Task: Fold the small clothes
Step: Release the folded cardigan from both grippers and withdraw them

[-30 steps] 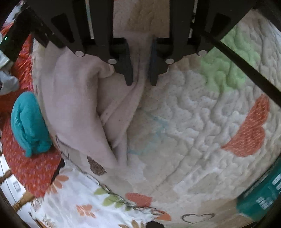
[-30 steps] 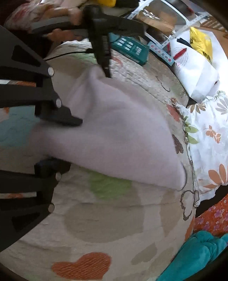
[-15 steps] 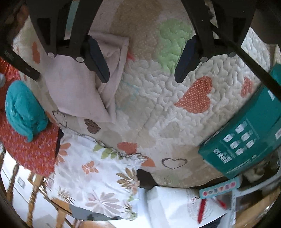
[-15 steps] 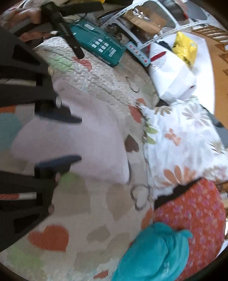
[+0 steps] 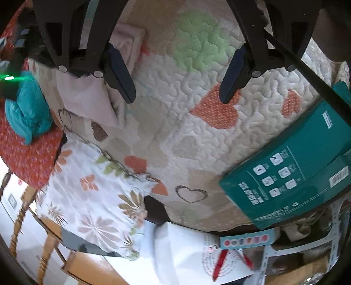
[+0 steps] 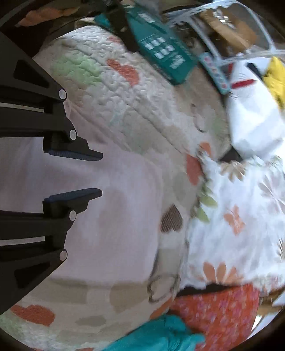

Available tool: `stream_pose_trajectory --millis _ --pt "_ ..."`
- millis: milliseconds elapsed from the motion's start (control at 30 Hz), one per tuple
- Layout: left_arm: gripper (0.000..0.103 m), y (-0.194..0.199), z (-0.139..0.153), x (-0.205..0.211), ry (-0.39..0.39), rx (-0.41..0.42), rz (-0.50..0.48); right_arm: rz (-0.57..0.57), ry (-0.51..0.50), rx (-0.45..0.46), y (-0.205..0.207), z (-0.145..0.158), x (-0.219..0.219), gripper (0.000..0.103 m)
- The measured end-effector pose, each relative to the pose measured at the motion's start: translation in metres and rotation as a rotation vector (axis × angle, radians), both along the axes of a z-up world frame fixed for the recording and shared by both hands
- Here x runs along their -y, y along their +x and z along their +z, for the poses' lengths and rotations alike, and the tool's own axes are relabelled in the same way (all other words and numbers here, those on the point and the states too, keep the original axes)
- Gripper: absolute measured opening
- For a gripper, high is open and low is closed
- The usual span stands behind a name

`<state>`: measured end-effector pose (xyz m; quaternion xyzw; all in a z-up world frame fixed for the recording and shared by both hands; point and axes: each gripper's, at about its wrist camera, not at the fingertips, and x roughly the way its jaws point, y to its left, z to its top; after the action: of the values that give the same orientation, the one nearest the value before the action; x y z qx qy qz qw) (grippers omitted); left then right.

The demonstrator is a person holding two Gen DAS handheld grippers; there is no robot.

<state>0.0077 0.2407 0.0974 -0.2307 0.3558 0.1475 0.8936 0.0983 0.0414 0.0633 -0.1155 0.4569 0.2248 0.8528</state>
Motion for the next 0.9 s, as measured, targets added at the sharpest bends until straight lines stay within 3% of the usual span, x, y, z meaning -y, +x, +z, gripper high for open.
stream_pose_trajectory --millis 133,200,300,400,467,533,667,733,900 --pt "0.077 0.001 0.002 -0.001 0.042 0.004 0.013 0.012 0.024 -0.068 0.017 -0.026 -0.034 0.032" --pt "0.078 0.001 0.002 -0.002 0.056 0.003 0.019 0.032 0.069 -0.075 0.016 -0.021 -0.044 0.043" --pt "0.078 0.004 0.000 -0.003 0.064 -0.007 0.031 0.092 0.170 -0.095 0.009 -0.006 -0.040 0.041" --pt "0.078 0.004 0.001 0.002 0.084 -0.010 0.027 0.074 0.177 -0.016 -0.007 0.016 -0.020 0.041" --pt "0.079 0.003 0.003 0.012 0.139 -0.001 0.020 0.036 0.136 0.053 -0.022 0.028 0.002 0.041" --pt "0.087 0.000 0.007 0.025 0.206 0.017 0.012 -0.006 0.083 0.114 -0.034 0.034 0.023 0.042" --pt "0.098 -0.011 0.013 0.057 0.340 0.085 0.012 -0.117 -0.032 0.178 -0.059 0.030 0.077 0.061" --pt "0.098 -0.015 0.013 0.072 0.352 0.097 -0.029 -0.175 -0.093 0.192 -0.071 0.022 0.104 0.061" --pt "0.098 -0.030 -0.002 0.112 0.279 0.067 -0.148 -0.291 -0.130 0.170 -0.094 0.004 0.158 0.063"
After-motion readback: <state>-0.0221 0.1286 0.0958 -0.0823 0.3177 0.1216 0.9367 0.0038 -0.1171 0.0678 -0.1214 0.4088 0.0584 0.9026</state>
